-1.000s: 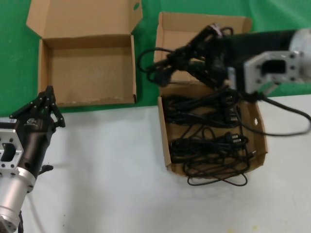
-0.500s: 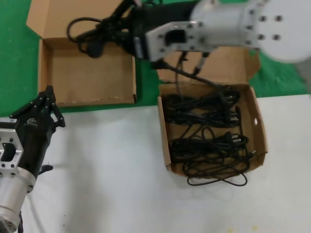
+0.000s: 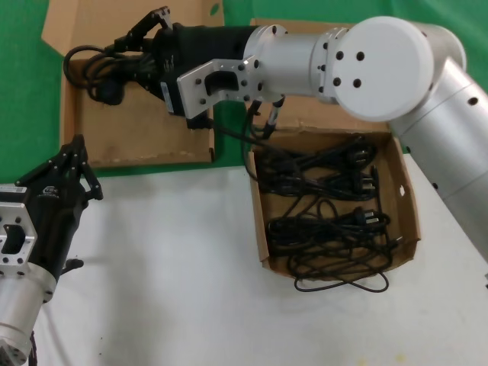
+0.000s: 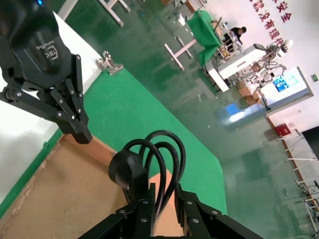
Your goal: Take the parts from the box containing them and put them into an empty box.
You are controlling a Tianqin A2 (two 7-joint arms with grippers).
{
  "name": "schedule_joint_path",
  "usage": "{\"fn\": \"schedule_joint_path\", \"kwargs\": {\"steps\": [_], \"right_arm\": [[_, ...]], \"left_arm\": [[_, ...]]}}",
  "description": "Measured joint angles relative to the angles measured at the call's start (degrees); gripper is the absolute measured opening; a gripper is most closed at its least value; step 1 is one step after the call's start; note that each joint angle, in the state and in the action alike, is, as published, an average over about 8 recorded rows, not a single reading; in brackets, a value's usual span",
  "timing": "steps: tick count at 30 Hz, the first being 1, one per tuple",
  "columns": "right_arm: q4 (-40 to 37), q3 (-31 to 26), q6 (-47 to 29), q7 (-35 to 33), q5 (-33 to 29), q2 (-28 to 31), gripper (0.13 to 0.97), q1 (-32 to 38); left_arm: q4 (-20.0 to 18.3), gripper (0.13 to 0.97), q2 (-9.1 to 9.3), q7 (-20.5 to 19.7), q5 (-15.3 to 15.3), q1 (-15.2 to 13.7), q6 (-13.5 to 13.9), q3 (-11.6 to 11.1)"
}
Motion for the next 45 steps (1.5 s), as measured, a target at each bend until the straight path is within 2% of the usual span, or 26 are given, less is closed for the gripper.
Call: {"fn": "schedule_joint_path", "kwargs": {"steps": [8,16,28,33,42,45], "right_arm": [[2.30,0.79,-0.16,0.04,0.79,1.84,0.254,-1.19],[7.40,4.17,-1.13,1.37,2.86,7.87,0.360,-2.73],[11.03,10.37,-0.68,0.31,9.41,16.46,0.623,-6.48],[15.11,13.40,0.78,1.48,11.61,20.20,0.748,-10.73],[26.59,19.63,6.68,6.16,11.20,26.41,0.884,-24.08],[29.62,21.26,8.77,7.07,10.98,27.53,0.884,-28.35]], "left_arm": [[0.00,0.145,0.00,0.00,0.00,0.00,0.00,0.00],[0.00,0.145,0.00,0.00,0.00,0.00,0.00,0.00],[0.00,0.145,0.00,0.00,0.00,0.00,0.00,0.00],[0.00,0.145,0.00,0.00,0.00,0.00,0.00,0.00],[0.00,0.145,0.00,0.00,0.00,0.00,0.00,0.00],[0.00,0.145,0.00,0.00,0.00,0.00,0.00,0.00]]}}
